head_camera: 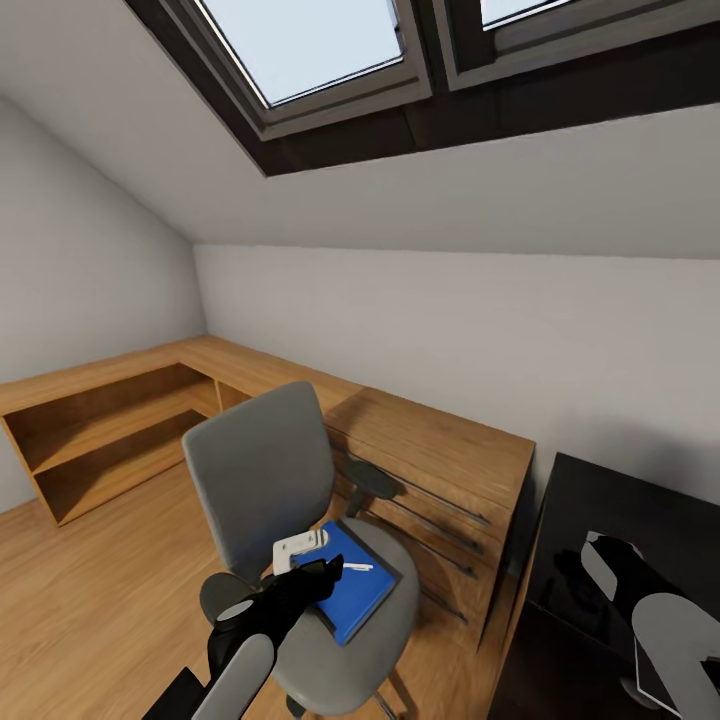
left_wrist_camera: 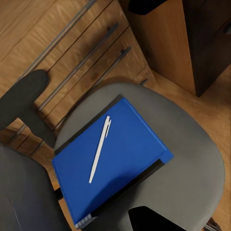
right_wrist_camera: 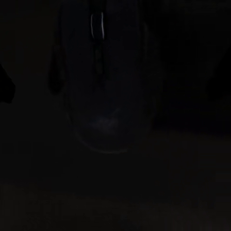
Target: In the bedroom, organize the workspace by keeping the computer under the desk, ensuring the monitor is on the desk, placing the keyboard on the desk next to the monitor, placing the mouse on the desk next to the keyboard, moving the folder from the swivel chair onto the desk next to the mouse, stacking the notebook on top of the folder with the pen on top of the notebook, and positioning the swivel chair next to the desk.
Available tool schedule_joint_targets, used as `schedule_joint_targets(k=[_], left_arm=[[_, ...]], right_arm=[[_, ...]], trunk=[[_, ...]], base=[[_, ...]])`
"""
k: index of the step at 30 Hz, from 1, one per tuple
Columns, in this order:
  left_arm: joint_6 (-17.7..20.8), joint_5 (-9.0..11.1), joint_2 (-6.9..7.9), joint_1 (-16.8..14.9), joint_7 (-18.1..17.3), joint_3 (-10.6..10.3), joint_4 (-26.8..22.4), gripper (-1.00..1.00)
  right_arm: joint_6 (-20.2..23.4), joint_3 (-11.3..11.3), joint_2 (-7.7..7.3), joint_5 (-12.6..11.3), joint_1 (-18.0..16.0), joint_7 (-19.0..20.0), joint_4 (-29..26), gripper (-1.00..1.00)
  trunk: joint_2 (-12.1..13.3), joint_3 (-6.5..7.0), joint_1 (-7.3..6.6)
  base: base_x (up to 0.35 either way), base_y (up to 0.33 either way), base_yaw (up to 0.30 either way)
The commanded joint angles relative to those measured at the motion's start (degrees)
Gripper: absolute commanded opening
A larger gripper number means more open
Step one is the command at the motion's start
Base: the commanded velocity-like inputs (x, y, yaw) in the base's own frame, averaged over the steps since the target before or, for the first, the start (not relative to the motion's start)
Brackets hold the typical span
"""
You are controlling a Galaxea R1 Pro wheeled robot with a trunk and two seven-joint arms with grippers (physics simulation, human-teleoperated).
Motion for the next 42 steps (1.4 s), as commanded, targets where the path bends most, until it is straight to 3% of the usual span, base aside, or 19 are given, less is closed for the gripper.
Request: schedule_joint_targets(k=[1, 10, 20, 31, 32, 42], left_arm=[[0.04, 0.41, 0.03, -0.07, 0.5, -0.11, -0.08, 1.0], [0.04, 0.41, 0.06, -0.07, 0.5, -0.11, -0.08, 1.0], [0.04, 0.41, 0.07, -0.07, 0.5, -0.09, -0.08, 1.0], [0.04, 0.41, 0.07, -0.07, 0.5, -0.02, -0.08, 1.0], [0.04, 0.41, 0.08, -0.07, 0.5, -0.02, -0.08, 1.0], [0.04, 0.41, 0.1, -0.07, 0.5, -0.02, -0.08, 1.0]], right_arm=[[0.21, 0.0, 0.01, -0.61, -0.02, -0.38, -0.1, 1.0], [0.21, 0.0, 0.02, -0.59, -0.02, -0.41, -0.06, 1.0], [0.21, 0.03, 0.02, -0.59, -0.02, -0.42, -0.07, 1.0], [0.21, 0.06, 0.02, -0.59, -0.02, -0.44, -0.05, 1.0], [0.21, 0.07, 0.02, -0.57, -0.02, -0.45, -0.06, -1.0], [0.21, 0.08, 0.02, -0.5, -0.02, -0.37, -0.07, -1.0]], trunk=[[-0.04, -0.07, 0.0], [-1.65, -0.79, 0.88], [-5.26, -2.4, 2.86], [-5.26, -2.4, 2.86], [-5.26, -2.4, 2.86], [-5.26, -2.4, 2.86]], base=[[0.0, 0.0, 0.0], [0.0, 0.0, 0.0], [0.0, 0.0, 0.0], [0.0, 0.0, 0.0], [0.0, 0.0, 0.0], [0.0, 0.0, 0.0]])
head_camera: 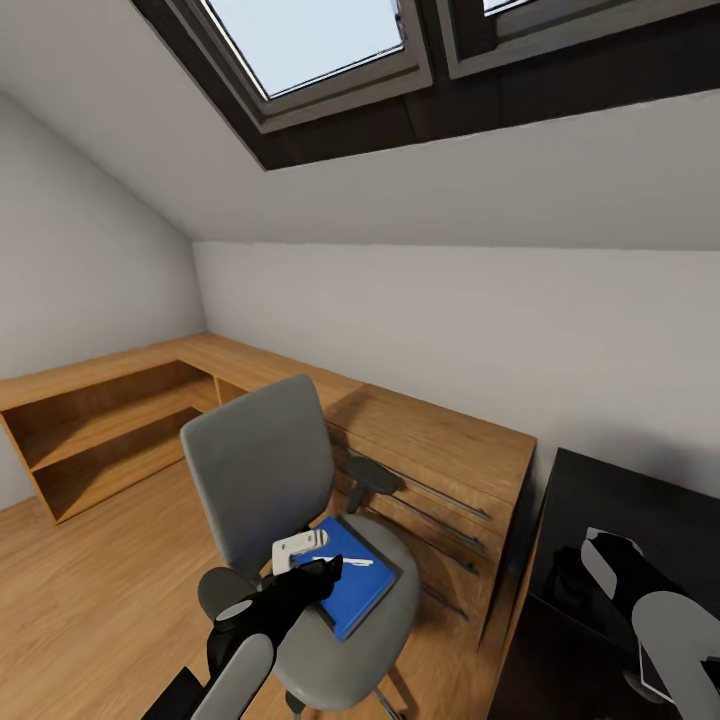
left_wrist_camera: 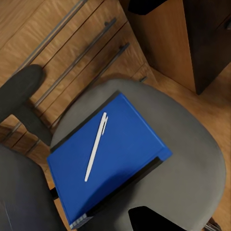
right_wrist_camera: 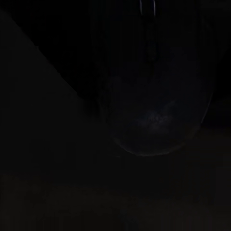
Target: In the bedroom, organize the workspace by keeping the computer under the desk, ensuring the monitor is on the desk, placing the keyboard on the desk next to the monitor, placing the mouse on the desk next to the keyboard, moving the folder from the swivel chair onto the desk next to the mouse, stacking the notebook on top of the folder with the pen on top of the notebook, and positioning the swivel chair next to the desk.
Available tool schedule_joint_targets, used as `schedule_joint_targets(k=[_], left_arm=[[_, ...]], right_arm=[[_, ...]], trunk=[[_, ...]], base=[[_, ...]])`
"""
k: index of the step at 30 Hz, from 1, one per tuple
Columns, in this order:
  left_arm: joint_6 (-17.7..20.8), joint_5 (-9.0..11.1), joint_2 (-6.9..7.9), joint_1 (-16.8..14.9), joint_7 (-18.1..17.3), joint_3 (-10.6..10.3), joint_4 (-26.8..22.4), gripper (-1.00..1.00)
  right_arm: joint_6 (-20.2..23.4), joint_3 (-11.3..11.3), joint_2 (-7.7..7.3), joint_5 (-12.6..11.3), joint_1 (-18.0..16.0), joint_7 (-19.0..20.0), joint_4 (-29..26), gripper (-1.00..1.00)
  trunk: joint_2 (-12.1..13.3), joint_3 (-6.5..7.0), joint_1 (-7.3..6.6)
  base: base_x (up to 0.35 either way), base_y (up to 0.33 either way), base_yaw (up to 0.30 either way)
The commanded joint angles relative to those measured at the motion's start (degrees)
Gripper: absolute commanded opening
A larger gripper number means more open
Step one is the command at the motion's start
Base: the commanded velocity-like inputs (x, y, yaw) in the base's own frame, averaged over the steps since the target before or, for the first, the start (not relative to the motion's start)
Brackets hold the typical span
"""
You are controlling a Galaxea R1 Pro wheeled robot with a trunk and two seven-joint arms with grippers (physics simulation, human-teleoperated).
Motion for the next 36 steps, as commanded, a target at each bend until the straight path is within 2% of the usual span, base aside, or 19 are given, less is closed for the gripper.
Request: schedule_joint_targets(k=[1, 25, 33, 36], left_arm=[[0.05, 0.42, 0.07, -0.08, 0.5, -0.11, -0.08, 1.0], [0.05, 0.49, 0.1, -0.08, 0.5, -0.09, -0.08, 1.0], [0.05, 0.51, 0.1, -0.08, 0.5, -0.13, 0.36, 1.0], [-0.01, 0.46, 0.1, -0.08, 0.54, -0.18, 0.47, 1.0]], right_arm=[[0.01, -0.03, 0.03, -1.59, 0.03, -0.41, 0.94, -1.0], [-0.07, -0.03, -0.11, -1.5, 0.03, -0.41, 0.74, -1.0], [0.53, -0.14, -1.3, -1.83, 0.05, -0.05, -2.39, -1.0], [3.6, -0.3, -1.56, -1.98, 0.1, 0.05, -6.39, -1.0]], trunk=[[-0.03, -0.08, 0.01], [-0.03, -0.08, 0.01], [3.18, 1.36, -1.75], [4.38, 1.9, -2.41]], base=[[0.0, 0.0, 0.0], [0.0, 0.0, 0.0], [0.0, 0.0, 0.0], [0.0, 0.0, 0.0]])
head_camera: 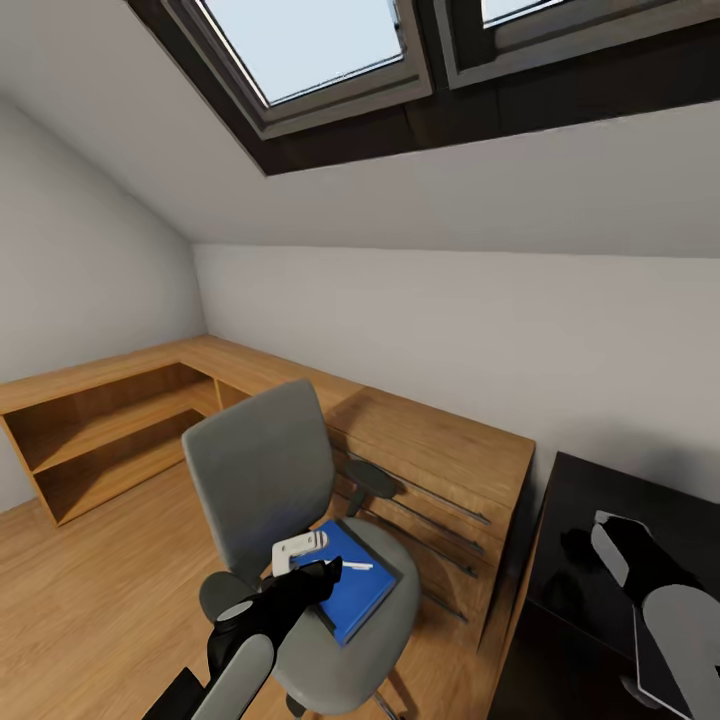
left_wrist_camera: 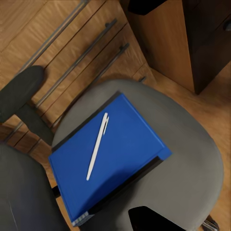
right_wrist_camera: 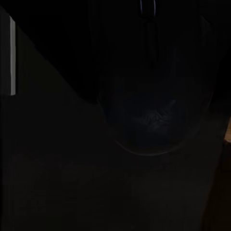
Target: In the bedroom, organize the workspace by keeping the computer under the desk, ensuring the monitor is on the desk, placing the keyboard on the desk next to the monitor, placing the mouse on the desk next to the keyboard, moving the folder from the swivel chair onto the desk next to the mouse, stacking the notebook on top of the folder with the pen on top of the notebook, and positioning the swivel chair next to the desk.
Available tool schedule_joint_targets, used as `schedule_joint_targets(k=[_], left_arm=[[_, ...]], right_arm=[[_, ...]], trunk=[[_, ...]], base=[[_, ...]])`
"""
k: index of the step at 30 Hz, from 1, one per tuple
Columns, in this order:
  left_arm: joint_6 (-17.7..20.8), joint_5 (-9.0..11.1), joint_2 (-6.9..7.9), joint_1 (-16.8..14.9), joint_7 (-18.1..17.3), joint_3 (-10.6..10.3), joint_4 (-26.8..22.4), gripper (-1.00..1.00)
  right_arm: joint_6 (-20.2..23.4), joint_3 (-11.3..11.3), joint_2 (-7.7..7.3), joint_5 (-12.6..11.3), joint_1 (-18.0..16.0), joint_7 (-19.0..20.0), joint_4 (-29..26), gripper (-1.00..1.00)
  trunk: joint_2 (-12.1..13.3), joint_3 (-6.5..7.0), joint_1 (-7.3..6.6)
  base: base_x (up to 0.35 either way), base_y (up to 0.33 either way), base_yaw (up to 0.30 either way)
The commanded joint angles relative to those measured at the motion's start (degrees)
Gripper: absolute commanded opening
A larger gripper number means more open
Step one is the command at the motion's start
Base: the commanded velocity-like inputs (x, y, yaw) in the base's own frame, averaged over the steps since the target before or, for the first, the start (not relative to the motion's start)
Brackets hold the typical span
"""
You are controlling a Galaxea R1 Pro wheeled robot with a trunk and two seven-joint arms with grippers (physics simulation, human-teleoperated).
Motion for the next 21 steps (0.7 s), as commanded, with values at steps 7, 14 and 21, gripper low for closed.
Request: schedule_joint_targets(k=[7, 14, 21], left_arm=[[0.02, 0.41, 0.05, -0.07, 0.54, -0.13, 0.02, 1.0], [0.02, 0.32, -0.03, -0.07, 0.54, -0.13, 0.73, 1.0], [0.02, 0.19, -0.11, -0.07, 0.54, -0.2, 0.77, 1.0]], right_arm=[[7.13, -0.12, 0.1, -0.86, 0.49, -0.55, -10.87, -1.0], [15.7, -0.23, 0.4, -0.98, 5.85, -0.67, -24.01, -1.0], [21.64, -2.79, 0.9, -3.9, 6.48, -0.73, -27.55, -1.0]], trunk=[[2.78, 1.19, -1.54], [5.59, 2.45, -3.08], [8.4, 3.7, -4.62]], base=[[0.0, 0.0, 0.0], [-0.119, 0.0, 0.0], [-0.324, 0.0, 0.0]])
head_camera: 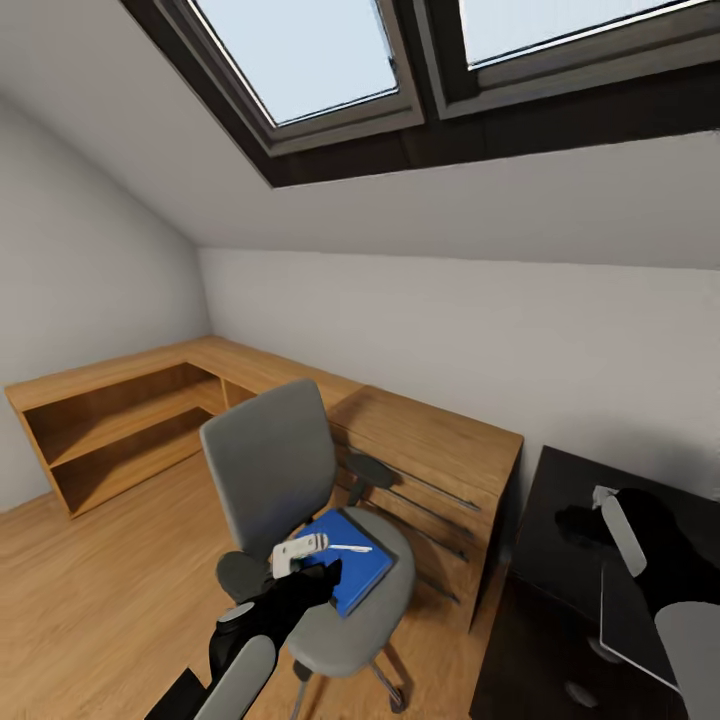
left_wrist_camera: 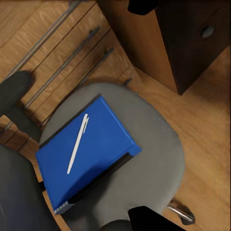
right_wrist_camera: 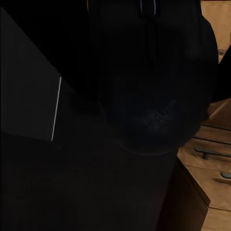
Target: In the bedroom, organize the workspace by keeping the computer under the desk, ensuring the monitor is on the desk, placing the keyboard on the desk next to the monitor, placing the mouse on the desk next to the keyboard, moving the folder from the swivel chair onto the desk next to the mouse, stacking the notebook on top of the folder with the pen on top of the notebook, and positioning the swivel chair next to the desk.
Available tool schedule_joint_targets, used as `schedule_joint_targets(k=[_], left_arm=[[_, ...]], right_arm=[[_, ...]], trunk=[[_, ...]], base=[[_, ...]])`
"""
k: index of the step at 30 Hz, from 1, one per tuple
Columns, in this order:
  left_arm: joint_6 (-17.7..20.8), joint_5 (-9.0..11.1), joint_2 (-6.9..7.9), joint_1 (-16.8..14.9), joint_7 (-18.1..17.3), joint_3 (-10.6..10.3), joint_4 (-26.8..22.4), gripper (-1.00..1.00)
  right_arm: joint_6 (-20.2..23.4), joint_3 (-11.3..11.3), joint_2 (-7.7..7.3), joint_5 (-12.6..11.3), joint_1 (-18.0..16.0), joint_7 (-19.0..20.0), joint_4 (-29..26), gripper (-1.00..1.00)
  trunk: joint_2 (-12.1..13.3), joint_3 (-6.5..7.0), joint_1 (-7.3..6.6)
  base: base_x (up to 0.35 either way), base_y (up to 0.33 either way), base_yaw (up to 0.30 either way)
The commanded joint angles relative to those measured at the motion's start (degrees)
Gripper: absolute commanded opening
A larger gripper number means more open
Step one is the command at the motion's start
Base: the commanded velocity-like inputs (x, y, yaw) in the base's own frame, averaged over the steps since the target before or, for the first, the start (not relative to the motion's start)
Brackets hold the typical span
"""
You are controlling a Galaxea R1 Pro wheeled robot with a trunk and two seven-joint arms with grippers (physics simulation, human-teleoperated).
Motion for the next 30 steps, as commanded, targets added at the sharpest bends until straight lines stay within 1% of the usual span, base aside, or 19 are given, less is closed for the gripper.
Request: schedule_joint_targets(k=[1, 5, 7, 8, 9, 10, 12, 17, 21, 23, 25, 26, 29, 30], left_arm=[[0.06, 0.4, 0.04, -0.07, 0.5, -0.12, -0.08, 1.0], [0.06, 0.38, -0.06, -0.07, 0.5, -0.13, 0.21, 1.0], [0.07, 0.4, -0.16, -0.07, 0.48, -0.16, 0.89, 1.0], [0.06, 0.34, -0.37, -0.07, 0.3, -0.37, 5.39, 1.0], [0.06, 0.29, -0.61, -0.07, 0.26, -0.38, 6.36, 1.0], [0.06, 0.22, -0.98, -0.07, 0.25, -0.38, 7.24, 1.0], [0.06, 0.16, -1.21, -0.07, 0.24, -0.39, 7.78, 1.0], [-0.14, 0.09, -1.26, -0.07, 0.23, -0.3, 8.14, 1.0], [-0.39, 0.2, -1.03, -0.07, 0.19, -0.38, 8.56, 1.0], [-0.44, 0.2, -1.02, -0.07, 0.14, -0.51, 9.56, 1.0], [-0.53, 0.21, -1.01, -0.07, 0.14, -1.11, 11.18, 1.0], [-0.6, 0.21, -0.97, -0.07, 0.19, -2.08, 13.33, 1.0], [-0.71, 0.21, -0.95, -0.07, 0.22, -3.32, 17.22, 1.0], [-3.79, 0.02, -1.22, -0.07, 0.09, -6.18, 25.89, 1.0]], right_arm=[[0.27, -0.09, 0.06, -0.93, -0.01, -0.67, -0.18, -1.0], [0.65, -0.29, 0.27, -1.24, 0.08, -0.67, -1.25, -1.0], [0.68, -0.32, 1.15, -1.2, 0.28, -0.72, -3.02, -1.0], [0.68, -0.29, 2.01, -1.19, 2.81, -0.75, -7.52, -1.0], [0.68, -0.28, 2.1, -1.19, 3.59, -0.75, -8.81, -1.0], [0.7, -0.28, 2.18, -1.19, 4.55, -0.76, -10.56, -1.0], [0.83, -0.31, 2.22, -1.19, 5.23, -0.76, -11.97, -1.0], [1.34, -0.33, 2.19, -1.19, 5.69, -0.8, -13.44, -1.0], [2.9, -0.36, 2.18, -1.19, 6.52, -0.8, -16.32, -1.0], [3.2, -0.34, 2.22, -1.19, 7.52, -0.82, -17.85, -1.0], [3.32, -0.33, 2.32, -1.19, 8.2, -0.83, -18.94, -1.0], [3.37, -0.35, 2.84, -1.19, 8.49, -0.84, -19.46, -1.0], [3.43, -0.4, 3.32, -1.18, 8.66, -0.86, -20.13, -1.0], [3.97, -0.44, 3.47, -1.1, 9.07, -0.92, -21.53, -1.0]], trunk=[[0.36, 0.11, -0.26], [1.97, 0.84, -1.14], [2.77, 1.26, -1.58], [3.17, 1.45, -1.8], [3.57, 1.64, -2.02], [3.97, 1.82, -2.23], [4.77, 2.19, -2.67], [6.78, 3.09, -3.77], [8.38, 3.77, -4.65], [9.19, 4.11, -5.09], [9.99, 4.47, -5.53], [10.39, 4.65, -5.75], [11.59, 5.19, -6.41], [11.99, 5.37, -6.63]], base=[[-0.335, 0.0, 0.0], [-0.336, 0.0, -0.008], [-0.337, 0.0, -0.146], [-0.338, 0.0, -0.245], [-0.338, 0.0, -0.252], [-0.338, 0.0, -0.258], [-0.337, 0.0, -0.262], [-0.242, 0.0, -0.27], [-0.062, 0.0, -0.23], [-0.015, 0.0, -0.073], [-0.006, 0.0, -0.03], [-0.002, 0.0, -0.01], [-0.001, 0.0, -0.004], [0.0, 0.0, 0.0]])
